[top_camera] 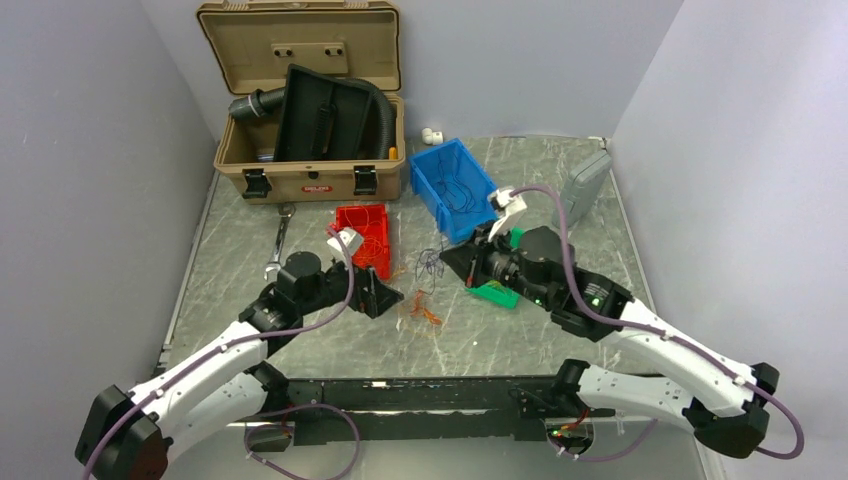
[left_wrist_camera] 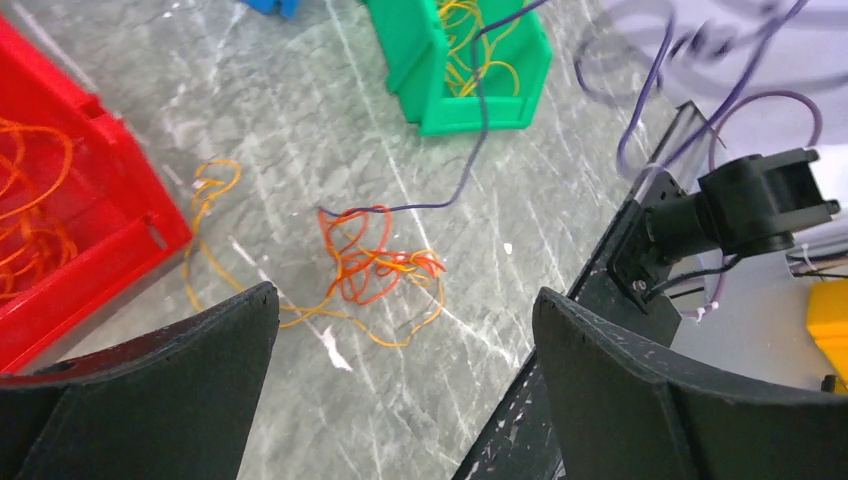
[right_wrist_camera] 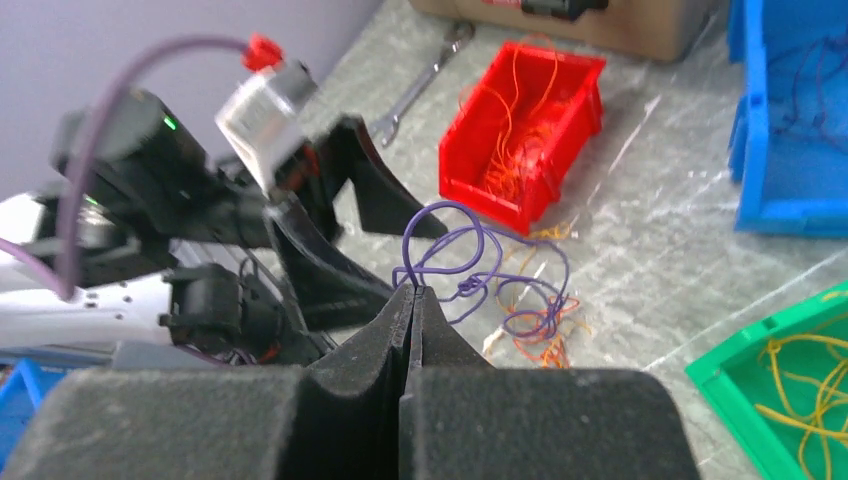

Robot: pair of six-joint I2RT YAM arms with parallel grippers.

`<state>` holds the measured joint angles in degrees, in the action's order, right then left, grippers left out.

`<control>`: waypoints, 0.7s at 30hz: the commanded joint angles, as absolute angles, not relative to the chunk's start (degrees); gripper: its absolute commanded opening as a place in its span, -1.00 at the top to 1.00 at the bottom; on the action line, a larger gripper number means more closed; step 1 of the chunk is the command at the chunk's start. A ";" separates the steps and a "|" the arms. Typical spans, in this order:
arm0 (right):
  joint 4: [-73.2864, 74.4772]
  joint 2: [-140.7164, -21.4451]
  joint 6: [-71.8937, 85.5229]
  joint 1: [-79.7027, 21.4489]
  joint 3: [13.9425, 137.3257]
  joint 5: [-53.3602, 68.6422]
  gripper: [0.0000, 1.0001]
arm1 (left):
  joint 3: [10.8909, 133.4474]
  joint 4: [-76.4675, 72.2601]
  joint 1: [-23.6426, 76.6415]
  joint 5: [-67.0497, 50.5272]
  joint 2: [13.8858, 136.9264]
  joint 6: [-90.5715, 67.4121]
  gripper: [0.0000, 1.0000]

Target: Untangle the cables

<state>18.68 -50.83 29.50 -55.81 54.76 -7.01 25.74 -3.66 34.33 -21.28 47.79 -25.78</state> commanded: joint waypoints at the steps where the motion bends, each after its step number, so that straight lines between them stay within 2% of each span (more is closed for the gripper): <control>1: 22.36 -48.97 26.08 -55.98 62.64 -11.27 1.00 | 23.53 -19.42 37.99 -21.69 49.81 -26.23 -0.98; 9: 24.12 -50.16 23.69 -55.98 72.81 -13.78 1.00 | 26.30 -25.96 42.85 -16.97 65.56 -24.00 -0.95; 14: 24.43 -50.58 22.75 -55.90 76.02 -15.94 1.00 | 31.50 -24.98 43.97 -15.38 76.23 -24.48 -0.73; 19: 24.52 -50.71 21.84 -55.89 78.08 -17.95 1.00 | 31.96 -30.89 43.99 -16.28 80.85 -26.85 0.00; 21: 25.09 -50.48 20.89 -55.90 79.06 -20.38 1.00 | 31.93 -32.28 43.99 -16.19 81.56 -27.36 0.59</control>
